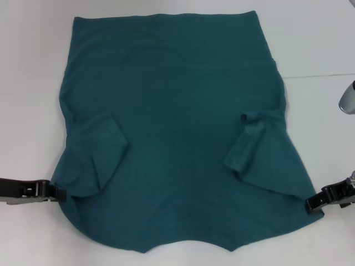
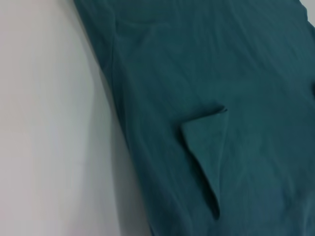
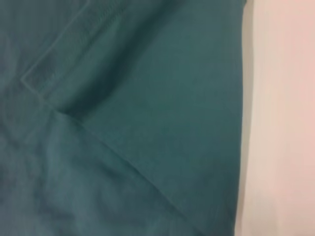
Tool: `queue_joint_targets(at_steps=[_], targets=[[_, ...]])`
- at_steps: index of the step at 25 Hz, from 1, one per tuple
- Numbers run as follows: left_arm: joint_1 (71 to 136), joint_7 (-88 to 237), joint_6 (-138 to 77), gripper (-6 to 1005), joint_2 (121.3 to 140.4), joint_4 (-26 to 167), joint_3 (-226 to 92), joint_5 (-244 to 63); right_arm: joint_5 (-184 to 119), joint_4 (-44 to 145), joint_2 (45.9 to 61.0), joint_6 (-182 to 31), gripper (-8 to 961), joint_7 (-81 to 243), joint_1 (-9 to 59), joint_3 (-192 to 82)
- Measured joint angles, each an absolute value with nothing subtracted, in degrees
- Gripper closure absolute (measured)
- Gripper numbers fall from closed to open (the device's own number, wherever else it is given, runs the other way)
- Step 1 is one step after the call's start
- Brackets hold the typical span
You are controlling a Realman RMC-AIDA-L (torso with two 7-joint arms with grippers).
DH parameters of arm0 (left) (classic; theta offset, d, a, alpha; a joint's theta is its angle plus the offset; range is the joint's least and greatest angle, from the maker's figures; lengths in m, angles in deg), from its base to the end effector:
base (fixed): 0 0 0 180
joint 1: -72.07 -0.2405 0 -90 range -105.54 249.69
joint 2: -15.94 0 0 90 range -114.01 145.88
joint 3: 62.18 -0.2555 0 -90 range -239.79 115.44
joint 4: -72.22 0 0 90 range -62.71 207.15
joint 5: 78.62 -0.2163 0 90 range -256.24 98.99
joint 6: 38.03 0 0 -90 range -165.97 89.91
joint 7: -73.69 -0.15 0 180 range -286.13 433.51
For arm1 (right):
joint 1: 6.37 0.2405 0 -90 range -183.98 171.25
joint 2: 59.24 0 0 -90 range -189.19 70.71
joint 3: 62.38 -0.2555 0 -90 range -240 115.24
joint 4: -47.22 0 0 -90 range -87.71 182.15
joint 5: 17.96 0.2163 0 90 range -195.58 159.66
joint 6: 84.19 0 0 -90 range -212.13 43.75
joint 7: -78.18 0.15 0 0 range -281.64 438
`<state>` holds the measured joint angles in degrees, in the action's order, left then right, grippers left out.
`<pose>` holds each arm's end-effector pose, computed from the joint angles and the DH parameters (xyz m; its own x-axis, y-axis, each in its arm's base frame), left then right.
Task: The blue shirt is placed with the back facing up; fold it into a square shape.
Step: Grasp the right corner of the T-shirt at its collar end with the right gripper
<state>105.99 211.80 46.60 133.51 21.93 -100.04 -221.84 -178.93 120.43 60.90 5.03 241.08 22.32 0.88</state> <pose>-0.2995 0.3610 0.0334 0.2768 0.9200 0.2775 0.9547 -0.2304 -0.1883 0.2761 0.3473 0.0400 0.2541 -0.9646 -0.0702 -0.7950 -0.1670 -0.5831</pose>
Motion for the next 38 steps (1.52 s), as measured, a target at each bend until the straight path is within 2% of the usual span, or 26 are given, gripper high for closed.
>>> queue_joint_targets(at_steps=[3, 7, 18, 36, 38], targets=[[106.0, 211.9, 46.6, 982, 133.52, 21.9, -99.9, -221.8, -178.6, 120.3, 60.93, 4.9, 71, 241.1, 22.4, 1.2], [106.0, 211.9, 46.4, 982, 133.53, 22.0, -99.9, -221.8, -178.6, 119.8, 60.93, 5.2, 189, 241.2, 22.8, 1.2], [106.0, 211.8, 46.2, 982, 133.54, 21.9, -99.9, -221.8, -178.8, 117.6, 60.88, 4.4, 347, 242.4, 23.9, 3.2], [106.2, 211.8, 46.0, 983, 133.44, 21.9, -99.9, -221.6, -178.8, 114.3, 60.87, 2.8, 428, 242.3, 25.5, 6.1], [106.3, 211.8, 46.0, 983, 133.44, 21.9, -99.9, -221.6, -178.1, 114.6, 60.90, 2.6, 472, 241.9, 25.4, 6.3]])
